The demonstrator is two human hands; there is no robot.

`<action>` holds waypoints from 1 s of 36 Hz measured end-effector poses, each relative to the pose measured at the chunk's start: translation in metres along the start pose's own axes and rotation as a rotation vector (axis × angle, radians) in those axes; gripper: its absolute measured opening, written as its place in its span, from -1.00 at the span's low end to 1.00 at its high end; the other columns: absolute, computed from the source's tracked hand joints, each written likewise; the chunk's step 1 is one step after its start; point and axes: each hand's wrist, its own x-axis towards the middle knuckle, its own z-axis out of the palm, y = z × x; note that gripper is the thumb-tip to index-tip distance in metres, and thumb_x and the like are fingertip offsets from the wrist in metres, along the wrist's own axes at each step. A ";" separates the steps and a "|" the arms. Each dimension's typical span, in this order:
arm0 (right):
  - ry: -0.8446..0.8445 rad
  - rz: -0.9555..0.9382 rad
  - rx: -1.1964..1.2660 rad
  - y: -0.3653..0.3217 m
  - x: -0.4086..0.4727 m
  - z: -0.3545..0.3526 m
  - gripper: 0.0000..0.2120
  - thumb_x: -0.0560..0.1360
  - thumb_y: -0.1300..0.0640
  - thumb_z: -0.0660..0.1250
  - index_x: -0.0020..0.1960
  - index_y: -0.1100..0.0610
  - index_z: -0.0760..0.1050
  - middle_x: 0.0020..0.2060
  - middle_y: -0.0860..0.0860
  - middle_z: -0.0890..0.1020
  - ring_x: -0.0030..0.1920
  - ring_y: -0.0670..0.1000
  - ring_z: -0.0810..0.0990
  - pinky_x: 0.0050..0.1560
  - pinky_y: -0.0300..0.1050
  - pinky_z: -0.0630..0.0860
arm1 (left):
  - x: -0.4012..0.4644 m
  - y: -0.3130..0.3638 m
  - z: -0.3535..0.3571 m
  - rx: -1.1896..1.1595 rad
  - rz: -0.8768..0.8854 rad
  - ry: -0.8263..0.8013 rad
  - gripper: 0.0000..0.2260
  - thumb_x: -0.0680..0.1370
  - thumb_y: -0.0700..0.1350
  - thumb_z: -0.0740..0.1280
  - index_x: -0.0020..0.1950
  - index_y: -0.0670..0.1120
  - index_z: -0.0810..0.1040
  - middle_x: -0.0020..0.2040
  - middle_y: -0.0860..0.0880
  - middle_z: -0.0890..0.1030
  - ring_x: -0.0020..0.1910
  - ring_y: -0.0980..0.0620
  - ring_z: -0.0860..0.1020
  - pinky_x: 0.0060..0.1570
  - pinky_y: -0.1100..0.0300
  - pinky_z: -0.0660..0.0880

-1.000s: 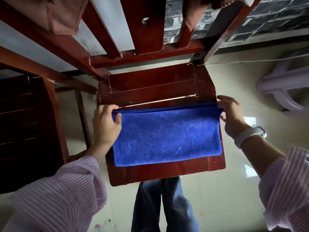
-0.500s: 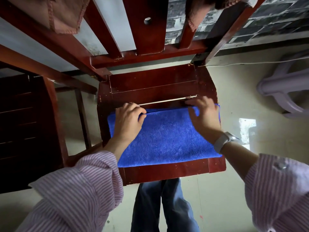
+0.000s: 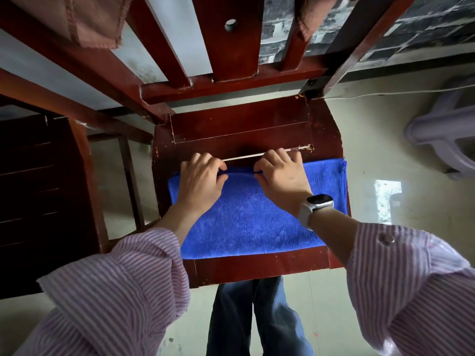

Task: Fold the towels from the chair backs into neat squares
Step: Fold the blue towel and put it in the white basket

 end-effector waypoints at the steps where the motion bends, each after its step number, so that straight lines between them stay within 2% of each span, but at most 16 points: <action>1: 0.014 -0.016 -0.011 0.001 0.000 0.001 -0.77 0.39 0.07 0.14 -0.23 0.10 0.55 -0.27 0.03 0.58 -0.22 0.12 0.56 -0.18 0.01 0.44 | 0.001 0.001 -0.001 0.004 -0.008 -0.012 -0.83 0.50 -0.05 0.32 0.05 -0.07 0.55 -0.01 -0.03 0.54 0.09 -0.08 0.42 0.01 0.04 0.26; 5: 0.046 -0.007 -0.049 0.000 0.000 0.006 -0.78 0.40 0.10 0.13 -0.26 0.10 0.54 -0.36 0.01 0.59 -0.30 0.10 0.56 -0.22 -0.10 0.44 | 0.002 0.001 -0.003 0.016 -0.003 -0.018 -0.88 0.52 -0.06 0.31 -0.01 -0.08 0.54 0.00 -0.02 0.54 0.08 -0.08 0.42 -0.01 0.06 0.22; 9: 0.051 0.052 -0.057 0.001 0.001 0.007 -0.89 0.38 0.18 0.23 -0.25 0.10 0.52 -0.40 0.01 0.59 -0.35 0.11 0.55 -0.17 -0.07 0.23 | 0.001 0.002 -0.004 0.028 0.071 0.033 -0.94 0.53 -0.13 0.29 -0.07 -0.10 0.52 -0.09 -0.02 0.61 -0.01 -0.10 0.47 -0.09 0.05 0.23; 11: 0.056 0.072 -0.058 0.001 0.002 0.008 -0.95 0.36 0.22 0.29 -0.23 0.11 0.52 -0.40 0.02 0.58 -0.36 0.12 0.56 -0.16 -0.04 0.19 | 0.002 0.003 -0.004 0.030 0.087 0.067 -0.95 0.53 -0.16 0.28 -0.09 -0.12 0.52 -0.13 -0.03 0.63 -0.07 -0.12 0.48 -0.13 0.03 0.25; 15: 0.038 0.128 -0.075 0.000 0.006 0.008 -0.97 0.36 0.25 0.33 -0.22 0.14 0.52 -0.37 0.07 0.56 -0.34 0.15 0.55 -0.17 -0.01 0.38 | 0.011 0.003 0.000 0.028 0.038 0.047 -0.91 0.56 -0.16 0.22 -0.06 -0.11 0.52 -0.09 -0.04 0.61 -0.02 -0.12 0.47 -0.07 0.01 0.27; 20: 0.009 0.186 -0.139 -0.003 0.010 0.009 -0.90 0.28 0.23 0.45 -0.22 0.13 0.56 -0.35 0.09 0.56 -0.31 0.16 0.54 -0.23 0.04 0.43 | 0.015 0.005 0.006 0.088 0.006 0.059 -0.87 0.56 -0.06 0.23 -0.04 -0.10 0.51 -0.09 -0.06 0.59 -0.03 -0.13 0.49 -0.05 -0.01 0.28; 22: 0.058 0.172 -0.136 -0.004 0.008 0.007 -0.91 0.30 0.19 0.42 -0.18 0.10 0.59 -0.29 0.08 0.57 -0.25 0.16 0.55 -0.19 0.05 0.43 | 0.012 0.001 0.005 0.094 -0.006 0.110 -0.85 0.53 -0.02 0.26 -0.07 -0.10 0.51 -0.13 -0.06 0.60 -0.06 -0.14 0.50 -0.06 0.00 0.30; 24: 0.129 0.135 -0.112 -0.002 0.001 0.005 -0.82 0.37 0.14 0.34 -0.04 0.07 0.60 -0.16 0.07 0.59 -0.15 0.15 0.56 -0.10 0.09 0.43 | 0.006 -0.006 0.004 0.092 -0.018 0.147 -0.84 0.52 -0.01 0.27 -0.08 -0.09 0.52 -0.14 -0.06 0.60 -0.07 -0.15 0.50 -0.06 0.00 0.31; 27: 0.142 -0.002 -0.109 -0.003 -0.015 0.008 -0.67 0.40 0.18 0.24 0.15 0.10 0.54 0.06 0.08 0.59 0.09 0.14 0.55 0.14 0.17 0.33 | -0.002 -0.020 0.000 0.118 -0.029 0.173 -0.86 0.51 -0.03 0.30 -0.06 -0.09 0.54 -0.14 -0.08 0.58 -0.07 -0.17 0.50 -0.05 -0.04 0.34; 30: 0.038 -0.107 -0.167 -0.010 -0.029 0.015 -0.59 0.42 0.16 0.20 0.26 0.16 0.47 0.23 0.10 0.54 0.28 0.12 0.47 0.32 0.28 0.23 | -0.005 -0.030 -0.001 0.114 -0.055 0.148 -0.87 0.52 -0.05 0.29 -0.04 -0.09 0.55 -0.10 -0.08 0.59 -0.03 -0.17 0.50 0.00 -0.06 0.32; 33: -0.099 -0.094 -0.205 -0.012 -0.035 0.021 -0.53 0.47 0.09 0.14 0.37 0.13 0.35 0.36 0.07 0.41 0.38 0.10 0.35 0.35 0.33 0.20 | 0.000 -0.032 -0.002 0.079 -0.060 0.117 -0.87 0.54 -0.06 0.27 -0.05 -0.08 0.55 -0.07 -0.04 0.61 -0.01 -0.14 0.48 0.03 -0.03 0.27; 36: -0.174 -0.069 -0.267 0.002 -0.037 0.022 -0.51 0.51 0.00 0.05 0.43 0.03 0.24 0.40 0.02 0.35 0.41 0.12 0.30 0.36 0.32 0.16 | 0.001 -0.034 0.000 0.052 -0.111 0.139 -0.85 0.54 -0.06 0.28 -0.04 -0.12 0.55 -0.05 -0.10 0.56 0.02 -0.14 0.46 0.06 -0.03 0.26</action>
